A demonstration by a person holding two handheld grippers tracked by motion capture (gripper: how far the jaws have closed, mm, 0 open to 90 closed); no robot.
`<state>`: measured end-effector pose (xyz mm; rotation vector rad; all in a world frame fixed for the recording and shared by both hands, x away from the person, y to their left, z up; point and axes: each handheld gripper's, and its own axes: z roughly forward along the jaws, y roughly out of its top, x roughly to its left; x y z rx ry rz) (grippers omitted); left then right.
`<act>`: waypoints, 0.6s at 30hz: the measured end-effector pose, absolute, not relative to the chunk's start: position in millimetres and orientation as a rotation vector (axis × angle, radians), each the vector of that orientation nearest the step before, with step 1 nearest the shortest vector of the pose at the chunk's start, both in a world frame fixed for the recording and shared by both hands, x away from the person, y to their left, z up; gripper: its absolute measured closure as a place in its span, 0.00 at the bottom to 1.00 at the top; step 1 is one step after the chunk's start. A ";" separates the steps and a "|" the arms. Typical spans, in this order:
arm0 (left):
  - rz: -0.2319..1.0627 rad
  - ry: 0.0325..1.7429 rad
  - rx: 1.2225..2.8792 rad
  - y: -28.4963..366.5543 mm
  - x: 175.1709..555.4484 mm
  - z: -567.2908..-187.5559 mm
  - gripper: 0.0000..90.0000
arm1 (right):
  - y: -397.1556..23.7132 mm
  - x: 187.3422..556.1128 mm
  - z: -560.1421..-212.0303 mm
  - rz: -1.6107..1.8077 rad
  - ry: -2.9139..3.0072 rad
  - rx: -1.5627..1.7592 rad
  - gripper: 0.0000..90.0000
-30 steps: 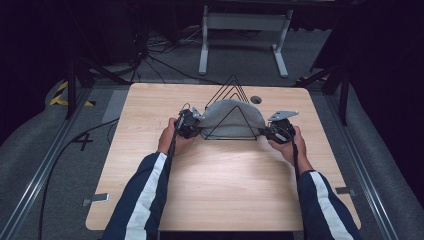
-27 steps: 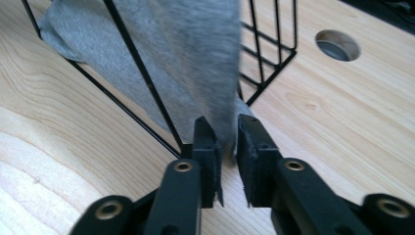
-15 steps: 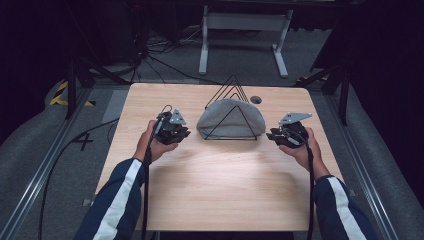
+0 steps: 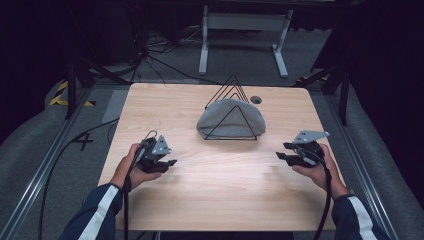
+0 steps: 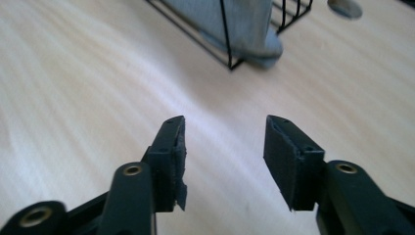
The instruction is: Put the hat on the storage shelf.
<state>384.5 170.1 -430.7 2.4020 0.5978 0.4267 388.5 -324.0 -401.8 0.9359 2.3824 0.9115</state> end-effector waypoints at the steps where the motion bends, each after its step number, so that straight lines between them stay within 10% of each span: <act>1: 0.420 0.613 2.394 173.8 378.6 -436.7 0.50 | -328.2 381.3 -407.5 0.907 2.380 0.941 0.51; 18: 0.314 0.783 2.228 213.3 338.0 -481.9 0.18 | -355.4 319.8 -468.5 1.015 2.336 1.076 0.24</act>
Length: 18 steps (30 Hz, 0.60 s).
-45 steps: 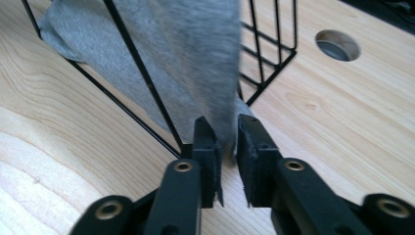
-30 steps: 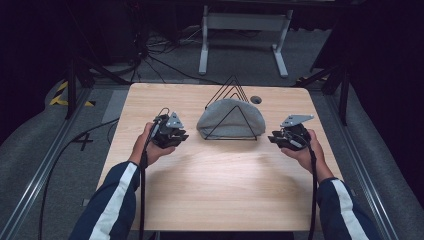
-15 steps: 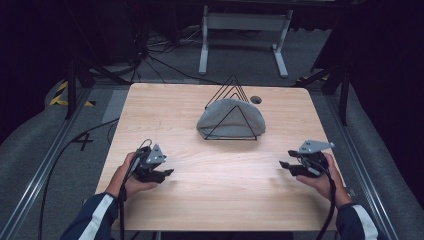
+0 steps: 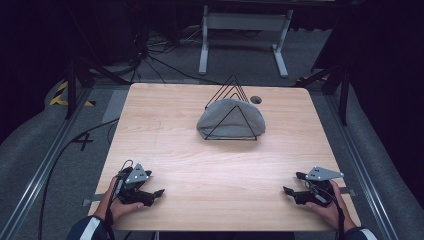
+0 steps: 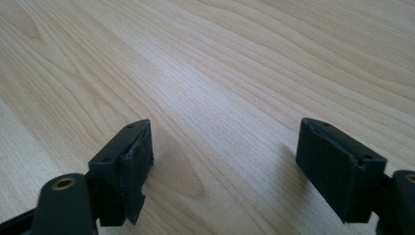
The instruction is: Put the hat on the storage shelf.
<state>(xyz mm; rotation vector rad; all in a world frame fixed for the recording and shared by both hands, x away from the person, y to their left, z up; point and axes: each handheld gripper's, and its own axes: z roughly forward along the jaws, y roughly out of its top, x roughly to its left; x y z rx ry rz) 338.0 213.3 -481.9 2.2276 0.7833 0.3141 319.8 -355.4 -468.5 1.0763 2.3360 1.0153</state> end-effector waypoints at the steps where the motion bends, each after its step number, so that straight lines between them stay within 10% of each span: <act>1: 0.314 0.783 2.228 213.3 338.0 -481.9 0.18 | -355.4 319.8 -468.5 1.015 2.336 1.076 0.24; 18: 0.309 0.775 2.244 214.1 341.6 -480.8 0.17 | -356.1 322.8 -468.4 1.005 2.324 1.098 0.23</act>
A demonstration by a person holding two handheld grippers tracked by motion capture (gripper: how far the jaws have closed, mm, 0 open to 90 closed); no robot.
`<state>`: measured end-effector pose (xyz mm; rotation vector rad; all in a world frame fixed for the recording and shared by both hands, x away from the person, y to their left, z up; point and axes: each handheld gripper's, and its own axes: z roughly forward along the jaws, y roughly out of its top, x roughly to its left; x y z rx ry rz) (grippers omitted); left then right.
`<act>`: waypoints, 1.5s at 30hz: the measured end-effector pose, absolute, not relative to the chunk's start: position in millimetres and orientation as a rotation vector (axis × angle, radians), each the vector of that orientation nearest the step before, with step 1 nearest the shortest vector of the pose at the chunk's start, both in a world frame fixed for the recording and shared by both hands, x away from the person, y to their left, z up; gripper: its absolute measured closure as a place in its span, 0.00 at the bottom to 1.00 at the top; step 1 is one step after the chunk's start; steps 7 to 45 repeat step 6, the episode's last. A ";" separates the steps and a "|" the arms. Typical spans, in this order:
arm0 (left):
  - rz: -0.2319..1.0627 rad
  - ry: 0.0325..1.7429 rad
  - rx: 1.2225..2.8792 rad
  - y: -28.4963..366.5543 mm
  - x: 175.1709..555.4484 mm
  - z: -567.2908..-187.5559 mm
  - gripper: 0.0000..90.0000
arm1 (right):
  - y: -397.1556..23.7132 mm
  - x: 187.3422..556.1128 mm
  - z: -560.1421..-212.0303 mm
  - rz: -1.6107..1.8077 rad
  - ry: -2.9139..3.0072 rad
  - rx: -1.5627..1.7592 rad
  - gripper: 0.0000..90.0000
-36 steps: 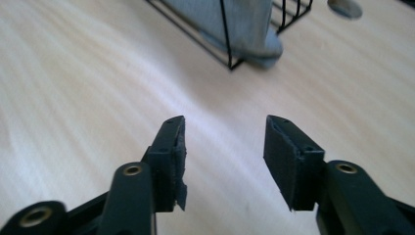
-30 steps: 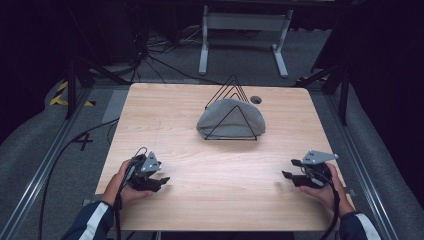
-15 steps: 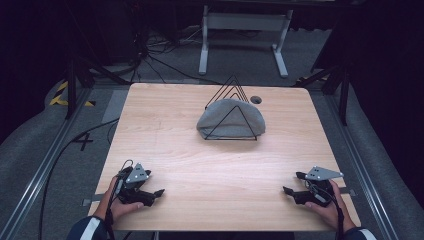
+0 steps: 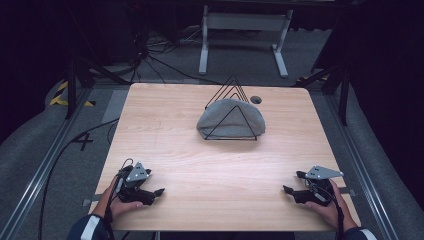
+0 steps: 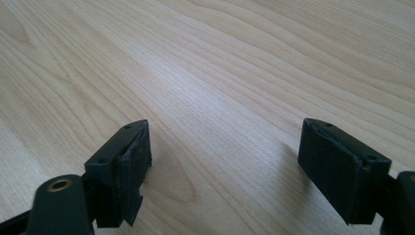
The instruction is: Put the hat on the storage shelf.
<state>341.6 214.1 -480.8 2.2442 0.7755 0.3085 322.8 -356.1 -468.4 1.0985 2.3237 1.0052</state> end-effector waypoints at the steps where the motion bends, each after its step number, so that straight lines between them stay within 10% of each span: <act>1: 0.308 0.776 2.244 214.1 341.6 -480.8 0.17 | -356.2 323.1 -468.5 1.006 2.313 1.110 0.23; 45: 0.309 0.775 2.244 214.1 341.7 -480.8 0.17 | -358.2 324.5 -468.4 0.993 2.289 1.144 0.23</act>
